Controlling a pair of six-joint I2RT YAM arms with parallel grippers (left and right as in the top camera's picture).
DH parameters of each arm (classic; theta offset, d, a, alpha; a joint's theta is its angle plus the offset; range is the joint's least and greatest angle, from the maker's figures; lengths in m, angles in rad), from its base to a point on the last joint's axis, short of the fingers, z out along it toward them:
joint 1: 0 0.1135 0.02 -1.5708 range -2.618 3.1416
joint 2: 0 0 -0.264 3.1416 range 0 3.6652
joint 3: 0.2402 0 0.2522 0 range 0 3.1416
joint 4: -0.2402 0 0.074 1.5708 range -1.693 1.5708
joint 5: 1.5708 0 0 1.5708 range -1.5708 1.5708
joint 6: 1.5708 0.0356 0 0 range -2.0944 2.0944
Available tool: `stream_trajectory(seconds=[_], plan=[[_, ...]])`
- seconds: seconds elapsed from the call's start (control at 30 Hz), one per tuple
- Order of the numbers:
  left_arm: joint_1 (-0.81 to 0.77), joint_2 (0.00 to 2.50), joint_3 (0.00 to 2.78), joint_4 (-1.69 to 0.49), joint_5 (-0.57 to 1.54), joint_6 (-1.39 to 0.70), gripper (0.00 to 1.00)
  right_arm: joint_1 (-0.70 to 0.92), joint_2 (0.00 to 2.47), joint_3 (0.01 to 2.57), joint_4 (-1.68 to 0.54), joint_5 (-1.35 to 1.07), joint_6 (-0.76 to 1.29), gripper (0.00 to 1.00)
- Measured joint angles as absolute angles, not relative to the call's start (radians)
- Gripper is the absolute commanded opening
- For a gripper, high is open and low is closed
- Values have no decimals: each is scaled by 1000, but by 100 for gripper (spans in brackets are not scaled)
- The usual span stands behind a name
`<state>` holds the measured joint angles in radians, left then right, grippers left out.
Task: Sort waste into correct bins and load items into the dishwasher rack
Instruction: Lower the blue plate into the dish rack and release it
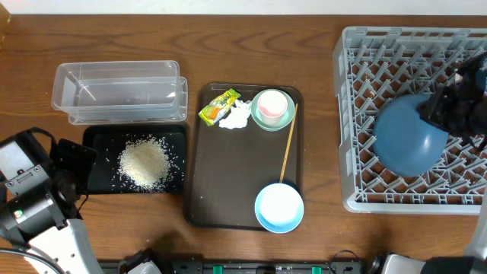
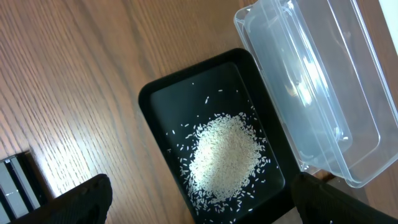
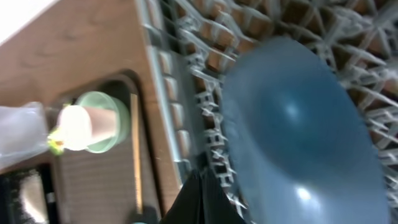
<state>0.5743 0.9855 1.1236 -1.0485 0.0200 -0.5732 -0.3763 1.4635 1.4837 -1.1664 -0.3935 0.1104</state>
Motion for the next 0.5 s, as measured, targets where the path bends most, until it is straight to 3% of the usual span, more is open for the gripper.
stream_trajectory(seconds=[0.5], plan=[[574,986,1124,-1048,20,-573,95,-376,1568,1478,-1158,-160,225,1]])
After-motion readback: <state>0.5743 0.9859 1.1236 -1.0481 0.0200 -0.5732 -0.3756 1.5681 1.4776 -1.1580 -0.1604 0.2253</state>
